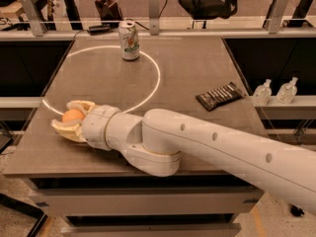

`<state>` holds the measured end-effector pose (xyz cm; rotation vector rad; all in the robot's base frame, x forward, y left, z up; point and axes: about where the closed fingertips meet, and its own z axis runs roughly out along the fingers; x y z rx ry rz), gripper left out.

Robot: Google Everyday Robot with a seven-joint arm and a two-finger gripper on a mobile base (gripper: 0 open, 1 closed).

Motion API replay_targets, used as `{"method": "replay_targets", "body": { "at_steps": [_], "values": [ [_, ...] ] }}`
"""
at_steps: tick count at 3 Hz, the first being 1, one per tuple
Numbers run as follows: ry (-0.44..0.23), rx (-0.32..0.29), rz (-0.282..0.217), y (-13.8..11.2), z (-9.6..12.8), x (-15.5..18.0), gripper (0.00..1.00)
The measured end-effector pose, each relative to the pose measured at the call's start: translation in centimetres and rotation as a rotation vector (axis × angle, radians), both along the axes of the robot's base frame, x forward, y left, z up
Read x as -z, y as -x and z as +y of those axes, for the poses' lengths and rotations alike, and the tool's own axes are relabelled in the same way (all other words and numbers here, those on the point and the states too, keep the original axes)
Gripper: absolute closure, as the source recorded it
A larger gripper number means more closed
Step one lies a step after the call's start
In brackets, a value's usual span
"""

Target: Move orange near rxbar chocolate

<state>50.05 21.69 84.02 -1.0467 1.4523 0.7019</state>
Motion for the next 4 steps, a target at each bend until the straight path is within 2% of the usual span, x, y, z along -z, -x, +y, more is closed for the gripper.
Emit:
{"method": "replay_targets", "body": {
  "at_steps": [1, 3, 4],
  "values": [
    [0.021, 0.009, 0.006, -0.5, -2.3, 0.6, 1.00],
    [0.021, 0.009, 0.006, -0.5, -2.3, 0.1, 1.00],
    [0.004, 0.005, 0.028, -0.2, -6.8, -0.1, 1.00]
  ]
}}
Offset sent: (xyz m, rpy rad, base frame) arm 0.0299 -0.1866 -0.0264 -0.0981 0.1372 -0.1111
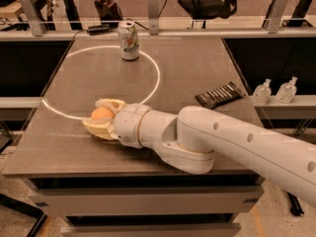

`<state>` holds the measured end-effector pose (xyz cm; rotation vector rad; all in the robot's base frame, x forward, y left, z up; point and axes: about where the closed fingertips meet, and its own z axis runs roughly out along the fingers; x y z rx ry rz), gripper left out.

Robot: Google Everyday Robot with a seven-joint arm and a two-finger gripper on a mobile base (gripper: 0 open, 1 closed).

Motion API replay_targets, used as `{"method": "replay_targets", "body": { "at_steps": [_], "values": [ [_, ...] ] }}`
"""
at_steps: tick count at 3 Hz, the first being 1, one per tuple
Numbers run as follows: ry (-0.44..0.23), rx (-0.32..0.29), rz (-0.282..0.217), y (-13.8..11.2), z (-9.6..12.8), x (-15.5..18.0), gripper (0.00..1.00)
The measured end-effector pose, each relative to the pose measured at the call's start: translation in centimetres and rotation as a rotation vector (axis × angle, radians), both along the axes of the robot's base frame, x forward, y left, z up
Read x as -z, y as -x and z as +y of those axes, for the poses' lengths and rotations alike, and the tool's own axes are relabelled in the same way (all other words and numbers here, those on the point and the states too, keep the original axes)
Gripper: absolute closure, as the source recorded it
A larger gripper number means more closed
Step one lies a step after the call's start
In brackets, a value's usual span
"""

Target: Move orange near rxbar chocolate

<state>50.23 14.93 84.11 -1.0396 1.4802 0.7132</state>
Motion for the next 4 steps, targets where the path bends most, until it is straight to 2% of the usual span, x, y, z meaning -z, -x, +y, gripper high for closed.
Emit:
{"method": "replay_targets", "body": {
  "at_steps": [1, 2, 3, 4],
  "values": [
    [-0.001, -0.004, -0.002, 0.1, 0.2, -0.1, 1.00],
    [0.010, 0.016, -0.039, 0.4, -0.6, -2.2, 1.00],
    [0.024, 0.061, -0.098, 1.9, -2.8, -6.4, 1.00],
    [0.077, 0.153, -0.116, 3.8, -7.1, -8.8, 1.00]
  ]
}}
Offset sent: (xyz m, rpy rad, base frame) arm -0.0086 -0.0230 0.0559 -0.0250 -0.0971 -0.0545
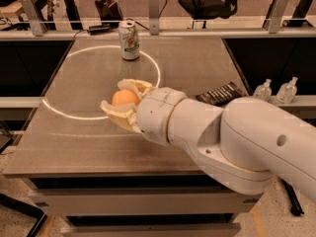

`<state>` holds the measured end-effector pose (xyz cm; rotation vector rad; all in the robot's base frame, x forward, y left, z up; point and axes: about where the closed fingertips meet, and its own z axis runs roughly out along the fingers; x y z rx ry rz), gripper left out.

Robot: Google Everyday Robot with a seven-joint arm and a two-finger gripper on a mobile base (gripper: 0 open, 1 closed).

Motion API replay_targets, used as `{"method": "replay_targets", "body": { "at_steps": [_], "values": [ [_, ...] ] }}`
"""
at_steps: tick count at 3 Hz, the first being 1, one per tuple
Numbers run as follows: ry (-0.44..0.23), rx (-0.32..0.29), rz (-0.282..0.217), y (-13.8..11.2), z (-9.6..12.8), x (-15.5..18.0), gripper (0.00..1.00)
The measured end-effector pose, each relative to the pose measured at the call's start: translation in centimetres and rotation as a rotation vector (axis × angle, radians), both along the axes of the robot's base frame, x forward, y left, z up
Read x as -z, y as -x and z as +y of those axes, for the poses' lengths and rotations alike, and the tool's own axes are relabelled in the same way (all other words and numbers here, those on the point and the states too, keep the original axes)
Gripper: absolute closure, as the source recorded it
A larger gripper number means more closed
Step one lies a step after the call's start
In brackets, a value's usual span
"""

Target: Move orange near rxbar chocolate

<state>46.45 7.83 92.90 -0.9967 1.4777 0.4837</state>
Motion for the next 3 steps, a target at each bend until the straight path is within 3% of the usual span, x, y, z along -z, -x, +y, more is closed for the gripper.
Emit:
{"method": "replay_targets", "body": {
  "at_steps": [1, 2, 3],
  "values": [
    [0.100, 0.187, 0.043, 1.3, -5.2, 0.3, 1.00],
    [0.151, 0.398, 0.061, 0.6, -9.3, 0.6, 1.00],
    [0.175, 0.577, 0.044, -0.7, -13.0, 0.7, 1.00]
  ]
}}
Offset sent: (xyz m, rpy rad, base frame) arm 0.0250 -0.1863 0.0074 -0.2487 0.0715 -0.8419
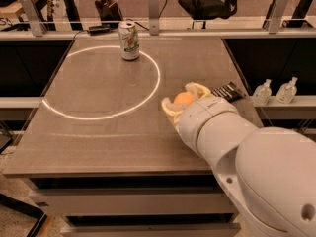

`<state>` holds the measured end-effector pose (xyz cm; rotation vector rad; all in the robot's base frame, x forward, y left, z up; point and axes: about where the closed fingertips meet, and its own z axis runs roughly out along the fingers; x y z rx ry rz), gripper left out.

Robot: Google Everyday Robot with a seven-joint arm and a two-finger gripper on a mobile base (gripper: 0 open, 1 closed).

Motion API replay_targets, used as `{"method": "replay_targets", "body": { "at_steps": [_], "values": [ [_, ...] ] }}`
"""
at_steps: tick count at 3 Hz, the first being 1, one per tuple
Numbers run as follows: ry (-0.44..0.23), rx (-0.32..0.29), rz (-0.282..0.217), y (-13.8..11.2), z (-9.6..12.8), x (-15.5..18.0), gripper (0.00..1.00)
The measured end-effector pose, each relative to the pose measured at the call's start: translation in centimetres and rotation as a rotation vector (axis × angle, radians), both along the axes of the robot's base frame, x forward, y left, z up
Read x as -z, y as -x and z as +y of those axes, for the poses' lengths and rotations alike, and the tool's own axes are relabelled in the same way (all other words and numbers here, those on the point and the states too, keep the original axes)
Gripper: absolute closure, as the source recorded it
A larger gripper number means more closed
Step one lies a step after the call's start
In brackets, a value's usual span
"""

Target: Move orange near rxbar chocolate

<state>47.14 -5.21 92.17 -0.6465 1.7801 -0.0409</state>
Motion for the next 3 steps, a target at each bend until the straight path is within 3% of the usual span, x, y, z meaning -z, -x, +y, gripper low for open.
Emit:
{"method": "replay_targets", "body": {
  "at_steps": [2, 3],
  "values": [
    [0.031, 0.168, -0.077, -6.3, -3.0, -0.6, 1.00],
    [0.031, 0.217, -0.049, -8.1, -3.9, 1.1, 1.00]
  ]
}}
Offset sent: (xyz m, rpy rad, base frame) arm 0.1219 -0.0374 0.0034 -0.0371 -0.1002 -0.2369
